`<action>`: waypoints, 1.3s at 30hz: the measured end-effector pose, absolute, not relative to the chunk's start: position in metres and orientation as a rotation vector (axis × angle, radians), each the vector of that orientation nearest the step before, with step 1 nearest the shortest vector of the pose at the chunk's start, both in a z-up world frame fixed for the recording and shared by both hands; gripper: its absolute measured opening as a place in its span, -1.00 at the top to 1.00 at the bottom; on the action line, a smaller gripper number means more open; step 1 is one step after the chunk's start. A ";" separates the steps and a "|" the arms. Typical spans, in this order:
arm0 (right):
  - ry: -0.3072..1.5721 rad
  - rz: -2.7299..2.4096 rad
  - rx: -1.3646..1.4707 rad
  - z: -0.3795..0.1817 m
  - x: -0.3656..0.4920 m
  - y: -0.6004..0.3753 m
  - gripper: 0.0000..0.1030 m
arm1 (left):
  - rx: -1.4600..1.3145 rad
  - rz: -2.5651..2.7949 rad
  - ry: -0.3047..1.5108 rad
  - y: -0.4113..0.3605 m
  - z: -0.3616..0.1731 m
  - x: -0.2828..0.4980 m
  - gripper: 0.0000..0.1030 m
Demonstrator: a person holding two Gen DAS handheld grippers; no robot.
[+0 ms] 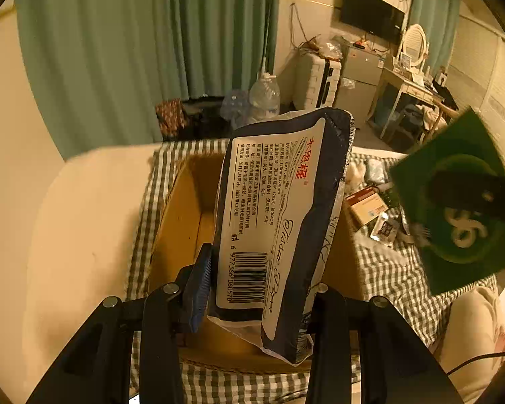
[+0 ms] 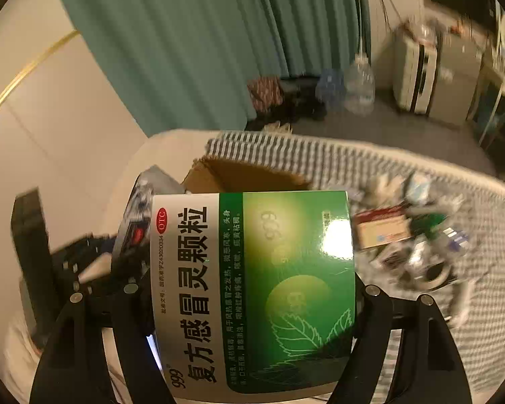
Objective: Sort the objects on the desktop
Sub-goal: 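Carry both items to the cardboard box and release them inside, then grasp the white cup with the right tool while the left tool grasps the tape roll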
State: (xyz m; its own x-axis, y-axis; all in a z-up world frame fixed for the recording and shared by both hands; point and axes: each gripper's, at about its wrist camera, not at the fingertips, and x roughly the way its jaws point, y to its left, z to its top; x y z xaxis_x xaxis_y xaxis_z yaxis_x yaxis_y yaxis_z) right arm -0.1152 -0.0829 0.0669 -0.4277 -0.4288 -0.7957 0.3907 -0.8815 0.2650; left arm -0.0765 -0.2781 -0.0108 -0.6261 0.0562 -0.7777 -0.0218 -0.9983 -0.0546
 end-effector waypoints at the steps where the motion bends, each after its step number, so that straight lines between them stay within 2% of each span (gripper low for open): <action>1: -0.069 -2.295 1.320 0.056 -0.124 -0.094 -0.50 | -1.349 2.782 -0.076 -0.283 -0.018 -0.078 0.22; 2: -0.082 -2.289 1.329 0.049 -0.131 -0.100 -0.53 | -1.358 2.777 -0.081 -0.286 -0.023 -0.079 -0.03; 3: -0.108 -2.284 1.330 0.039 -0.138 -0.109 -0.53 | -1.383 2.789 -0.067 -0.288 -0.029 -0.081 -0.45; 5: -0.157 -2.258 1.309 0.030 -0.140 -0.119 -0.68 | -1.434 2.824 -0.017 -0.289 -0.035 -0.085 -0.81; 6: -0.176 -2.239 1.283 0.028 -0.138 -0.133 -0.89 | -1.440 2.829 0.015 -0.286 -0.038 -0.086 -0.81; 7: -0.165 -2.253 1.252 0.029 -0.139 -0.139 -0.99 | -1.434 2.819 0.032 -0.283 -0.039 -0.087 -0.81; 12: -0.041 -2.369 1.129 0.044 -0.137 -0.149 -0.99 | -1.400 2.791 0.049 -0.273 -0.035 -0.085 -0.81; 16: -0.113 -2.421 1.027 0.074 -0.132 -0.117 -0.99 | -1.324 2.810 0.069 -0.262 -0.016 -0.075 -0.81; 21: -0.188 -2.532 0.959 0.114 -0.113 -0.056 -0.99 | -1.251 2.896 0.095 -0.235 0.033 -0.053 -0.88; 24: -0.143 -2.606 0.918 0.142 -0.093 -0.019 -0.99 | -1.137 2.940 0.075 -0.209 0.074 -0.033 -1.00; 27: -0.102 -2.731 0.796 0.172 -0.064 0.027 -0.99 | -0.971 2.954 0.081 -0.174 0.108 -0.014 -1.00; 30: 0.047 -2.845 0.639 0.191 -0.032 0.064 -0.99 | -0.795 2.964 0.108 -0.134 0.127 0.000 -1.00; 34: 0.282 -2.911 0.725 0.171 -0.020 0.105 -0.99 | -0.706 2.947 0.094 -0.081 0.128 0.002 -1.00; 39: 0.293 -2.896 1.056 0.102 -0.044 0.157 -0.99 | -0.886 2.883 0.021 -0.012 0.081 -0.035 -1.00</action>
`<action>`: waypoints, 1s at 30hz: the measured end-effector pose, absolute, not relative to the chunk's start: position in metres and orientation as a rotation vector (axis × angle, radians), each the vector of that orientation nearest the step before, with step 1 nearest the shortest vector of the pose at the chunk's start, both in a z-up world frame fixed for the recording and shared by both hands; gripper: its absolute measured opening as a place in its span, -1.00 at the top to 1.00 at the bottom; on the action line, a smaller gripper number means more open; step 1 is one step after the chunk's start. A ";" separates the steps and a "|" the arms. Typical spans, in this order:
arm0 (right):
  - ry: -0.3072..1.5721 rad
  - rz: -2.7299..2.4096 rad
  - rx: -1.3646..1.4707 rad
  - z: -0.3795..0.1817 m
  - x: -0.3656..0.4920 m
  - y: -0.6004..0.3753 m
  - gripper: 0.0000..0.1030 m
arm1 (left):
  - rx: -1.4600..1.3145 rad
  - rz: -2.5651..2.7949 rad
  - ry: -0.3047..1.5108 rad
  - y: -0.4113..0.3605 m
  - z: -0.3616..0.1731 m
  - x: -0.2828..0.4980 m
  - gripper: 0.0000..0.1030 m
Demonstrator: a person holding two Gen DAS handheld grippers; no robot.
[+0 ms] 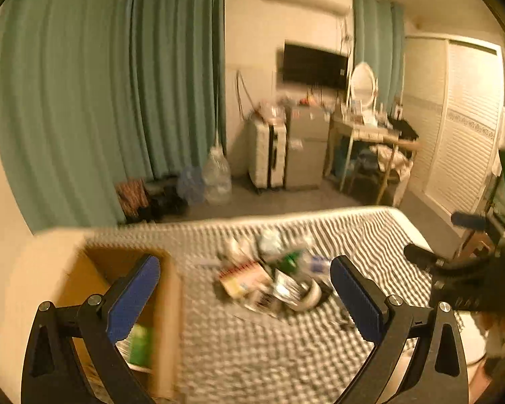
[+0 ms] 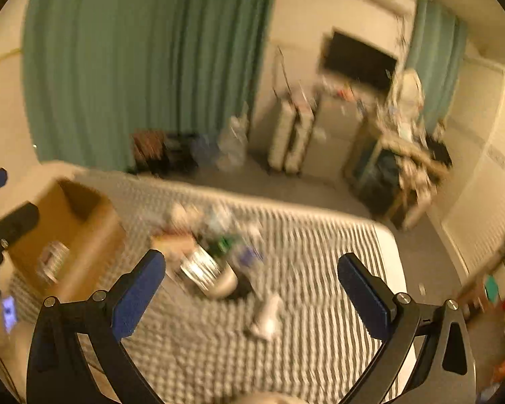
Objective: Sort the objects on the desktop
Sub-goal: 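Grasp the white cup with the right tool while the left tool grasps the tape roll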
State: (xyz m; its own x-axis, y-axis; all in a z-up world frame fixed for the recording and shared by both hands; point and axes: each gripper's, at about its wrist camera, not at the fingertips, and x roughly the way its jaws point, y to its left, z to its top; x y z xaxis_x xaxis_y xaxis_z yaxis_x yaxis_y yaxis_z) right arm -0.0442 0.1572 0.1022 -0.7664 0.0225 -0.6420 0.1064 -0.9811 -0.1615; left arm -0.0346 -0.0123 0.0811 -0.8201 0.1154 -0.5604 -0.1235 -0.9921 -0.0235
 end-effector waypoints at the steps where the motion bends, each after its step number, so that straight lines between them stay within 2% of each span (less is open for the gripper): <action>1: 0.273 -2.895 1.108 0.085 -0.052 0.169 -0.99 | -0.940 2.868 0.021 0.000 0.067 -0.046 -1.00; 8: -0.093 -2.781 1.443 -0.030 -0.091 0.248 -0.99 | -1.213 2.756 0.160 0.065 -0.045 -0.103 -1.00; 10: -0.129 -2.730 1.543 -0.062 -0.103 0.259 -0.99 | -1.265 2.726 0.227 0.080 -0.076 -0.111 -1.00; 16: -0.165 -2.551 1.734 -0.125 -0.136 0.271 -0.90 | -1.260 2.676 0.351 0.114 -0.116 -0.125 -1.00; 18: -0.182 -2.516 1.753 -0.135 -0.144 0.270 -0.74 | -1.235 2.676 0.412 0.124 -0.127 -0.133 -1.00; 20: -0.186 -2.479 1.762 -0.144 -0.150 0.268 -0.37 | -1.189 2.678 0.453 0.131 -0.134 -0.138 -1.00; 23: -0.183 -2.408 1.797 -0.156 -0.158 0.264 -0.06 | -1.188 2.632 0.479 0.138 -0.143 -0.148 -0.98; 25: -0.228 -2.369 1.819 -0.167 -0.162 0.266 0.09 | -1.180 2.618 0.495 0.139 -0.146 -0.154 -0.89; 26: -0.242 -2.358 1.826 -0.172 -0.163 0.268 0.14 | -1.182 2.605 0.504 0.141 -0.149 -0.156 -0.78; 28: -0.278 -2.341 1.824 -0.178 -0.163 0.272 0.14 | -1.205 2.572 0.549 0.146 -0.156 -0.163 -0.43; 30: -0.326 -2.322 1.826 -0.182 -0.162 0.275 0.14 | -1.242 2.520 0.575 0.150 -0.161 -0.169 0.14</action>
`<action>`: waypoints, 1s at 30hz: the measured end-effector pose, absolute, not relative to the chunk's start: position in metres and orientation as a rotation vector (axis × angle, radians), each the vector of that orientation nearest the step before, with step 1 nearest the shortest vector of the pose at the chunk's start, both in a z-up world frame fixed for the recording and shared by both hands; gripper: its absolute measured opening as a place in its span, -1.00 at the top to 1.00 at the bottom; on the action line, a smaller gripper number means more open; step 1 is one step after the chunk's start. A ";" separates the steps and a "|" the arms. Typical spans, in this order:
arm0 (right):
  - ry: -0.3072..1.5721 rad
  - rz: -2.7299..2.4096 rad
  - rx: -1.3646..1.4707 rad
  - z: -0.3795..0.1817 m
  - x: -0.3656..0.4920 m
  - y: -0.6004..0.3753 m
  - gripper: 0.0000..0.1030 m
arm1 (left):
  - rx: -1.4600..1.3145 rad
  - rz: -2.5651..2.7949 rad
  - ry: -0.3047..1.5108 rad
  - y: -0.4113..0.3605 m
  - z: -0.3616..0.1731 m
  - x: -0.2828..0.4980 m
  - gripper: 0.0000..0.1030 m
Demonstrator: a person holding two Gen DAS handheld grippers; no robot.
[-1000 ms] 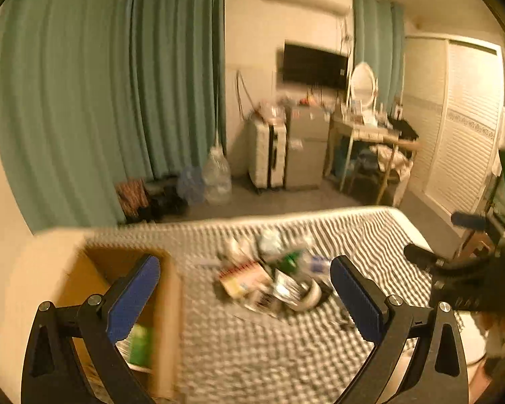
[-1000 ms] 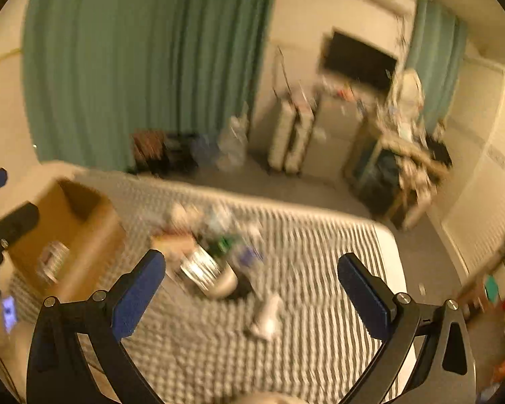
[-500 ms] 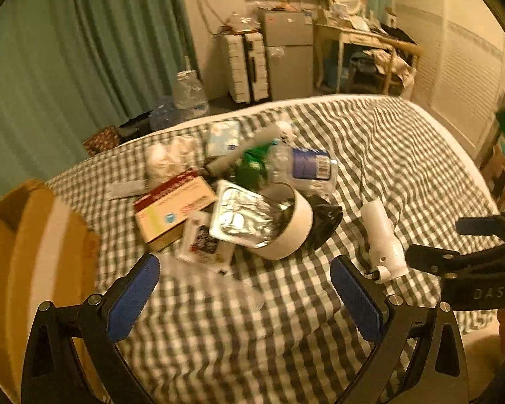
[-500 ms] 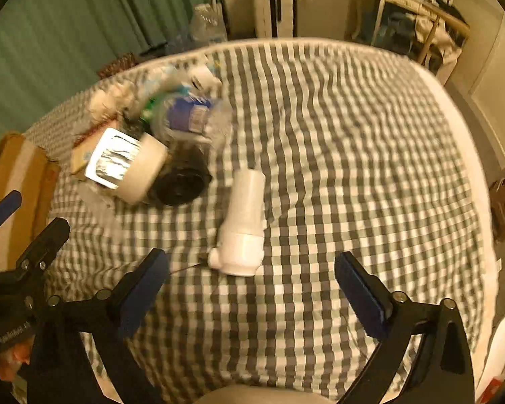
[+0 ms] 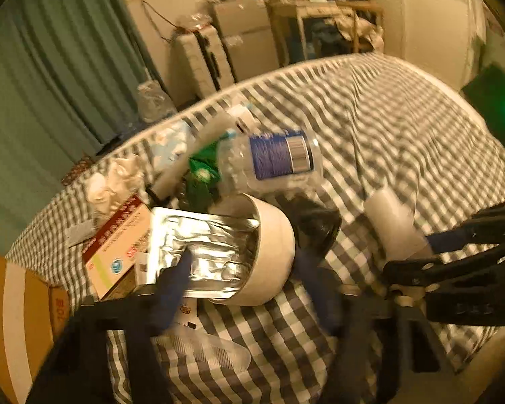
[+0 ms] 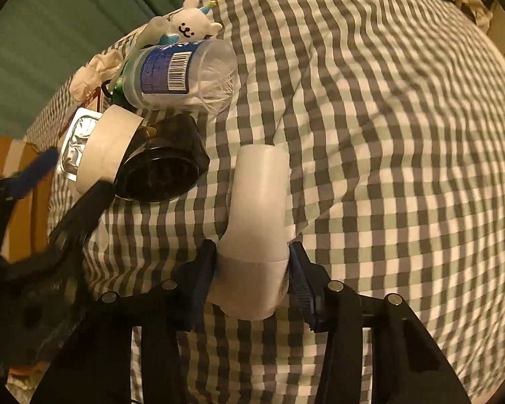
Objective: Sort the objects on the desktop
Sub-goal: 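Grasp the white cup with the right tool while the left tool grasps the tape roll, then carry the white cup and tape roll to the cardboard box and release them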
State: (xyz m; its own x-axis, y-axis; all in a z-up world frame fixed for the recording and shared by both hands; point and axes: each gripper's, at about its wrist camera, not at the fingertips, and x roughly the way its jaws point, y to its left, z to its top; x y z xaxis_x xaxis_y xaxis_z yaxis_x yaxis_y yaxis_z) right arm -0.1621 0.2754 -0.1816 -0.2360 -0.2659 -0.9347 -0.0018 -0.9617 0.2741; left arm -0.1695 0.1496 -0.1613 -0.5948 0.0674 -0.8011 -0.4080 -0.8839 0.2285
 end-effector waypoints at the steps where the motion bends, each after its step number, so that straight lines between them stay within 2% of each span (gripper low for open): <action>1: -0.347 -2.309 1.833 -0.183 -0.161 0.277 0.14 | -1.256 2.491 0.553 0.150 -0.162 -0.172 0.29; 3: -0.359 -2.298 1.846 -0.184 -0.158 0.279 0.14 | -1.271 2.449 0.513 0.148 -0.160 -0.171 0.63; 5: -0.352 -2.312 1.845 -0.181 -0.153 0.280 0.14 | -1.259 2.433 0.525 0.146 -0.155 -0.167 0.78; 12: -0.277 -2.350 1.831 -0.164 -0.135 0.280 0.15 | -1.209 2.438 0.457 0.122 -0.122 -0.156 0.92; 17: -0.256 -2.381 1.774 -0.134 -0.116 0.281 0.15 | -1.150 2.480 0.478 0.105 -0.090 -0.149 0.93; 30: -0.145 -2.493 1.654 -0.047 -0.101 0.262 0.15 | -1.054 2.635 0.329 0.055 0.008 -0.119 0.93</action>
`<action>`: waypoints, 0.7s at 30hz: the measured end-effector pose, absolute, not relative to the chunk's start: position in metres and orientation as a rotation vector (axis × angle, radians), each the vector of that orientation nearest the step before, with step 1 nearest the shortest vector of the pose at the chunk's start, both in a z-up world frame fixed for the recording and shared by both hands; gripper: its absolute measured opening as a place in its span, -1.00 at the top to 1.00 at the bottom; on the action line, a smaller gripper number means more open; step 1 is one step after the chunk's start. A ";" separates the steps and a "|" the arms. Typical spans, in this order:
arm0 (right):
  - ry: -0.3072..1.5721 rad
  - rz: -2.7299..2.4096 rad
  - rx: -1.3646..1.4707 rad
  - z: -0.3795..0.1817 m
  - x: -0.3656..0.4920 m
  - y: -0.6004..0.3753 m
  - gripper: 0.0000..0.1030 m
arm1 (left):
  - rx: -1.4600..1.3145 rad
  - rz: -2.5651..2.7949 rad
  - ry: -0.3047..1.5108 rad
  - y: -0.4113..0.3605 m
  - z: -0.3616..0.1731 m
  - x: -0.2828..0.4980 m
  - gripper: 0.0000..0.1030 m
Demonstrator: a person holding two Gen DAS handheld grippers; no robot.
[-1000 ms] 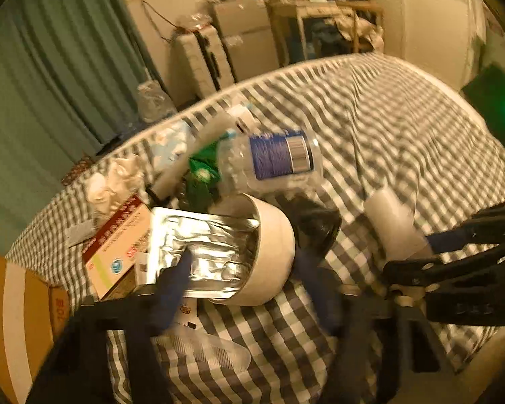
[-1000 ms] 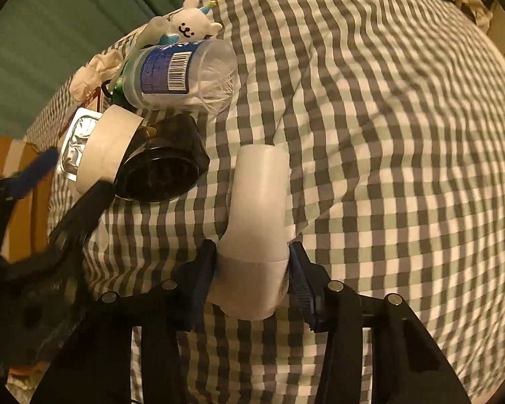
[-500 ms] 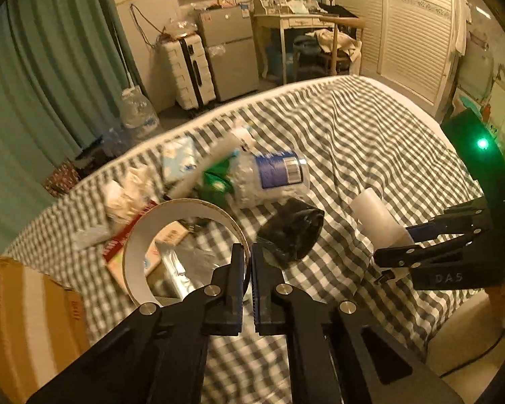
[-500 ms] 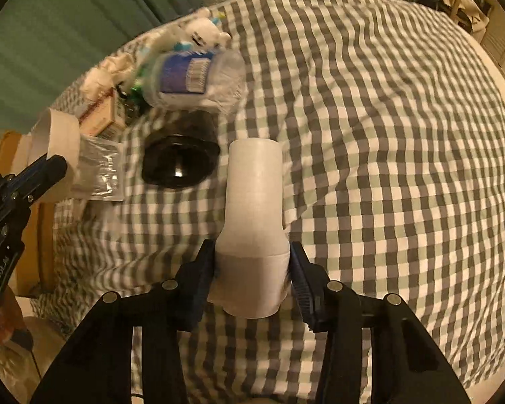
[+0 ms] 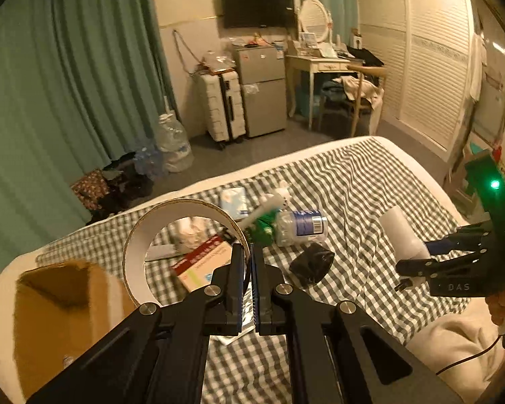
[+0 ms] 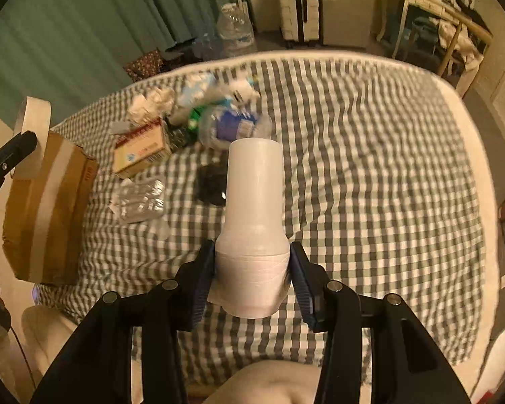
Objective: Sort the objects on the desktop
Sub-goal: 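Carry the white cup and tape roll to the cardboard box and release them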
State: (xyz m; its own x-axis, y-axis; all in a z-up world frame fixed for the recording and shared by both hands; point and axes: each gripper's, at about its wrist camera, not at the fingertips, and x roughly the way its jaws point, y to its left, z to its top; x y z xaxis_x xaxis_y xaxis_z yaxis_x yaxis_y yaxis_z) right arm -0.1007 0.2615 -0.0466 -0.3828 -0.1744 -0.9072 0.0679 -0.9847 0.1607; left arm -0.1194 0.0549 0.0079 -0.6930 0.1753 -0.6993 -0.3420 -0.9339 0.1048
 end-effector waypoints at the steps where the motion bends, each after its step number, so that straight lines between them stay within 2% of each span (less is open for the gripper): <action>1: -0.117 -2.507 1.634 -0.032 -0.096 0.256 0.15 | -1.052 2.636 0.314 0.051 0.015 -0.116 0.93; 8: -0.019 -2.557 1.481 0.044 -0.078 0.200 0.15 | -0.921 2.750 0.301 0.005 0.076 -0.093 0.93; 14: 0.056 -2.510 1.319 0.109 -0.064 0.116 0.15 | -0.859 2.847 0.295 -0.063 0.132 -0.078 0.93; 21: 0.142 -2.391 1.221 0.140 -0.073 -0.008 0.15 | -0.877 2.920 0.292 -0.139 0.144 -0.070 0.93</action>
State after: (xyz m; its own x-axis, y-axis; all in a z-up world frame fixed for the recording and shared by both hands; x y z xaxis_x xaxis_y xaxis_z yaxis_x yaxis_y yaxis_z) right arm -0.0734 -0.0082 0.1399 -0.5074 -0.3436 -0.7902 0.4345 -0.8940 0.1097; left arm -0.0697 -0.1389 0.1439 -0.8332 0.0202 -0.5526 -0.1294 -0.9787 0.1593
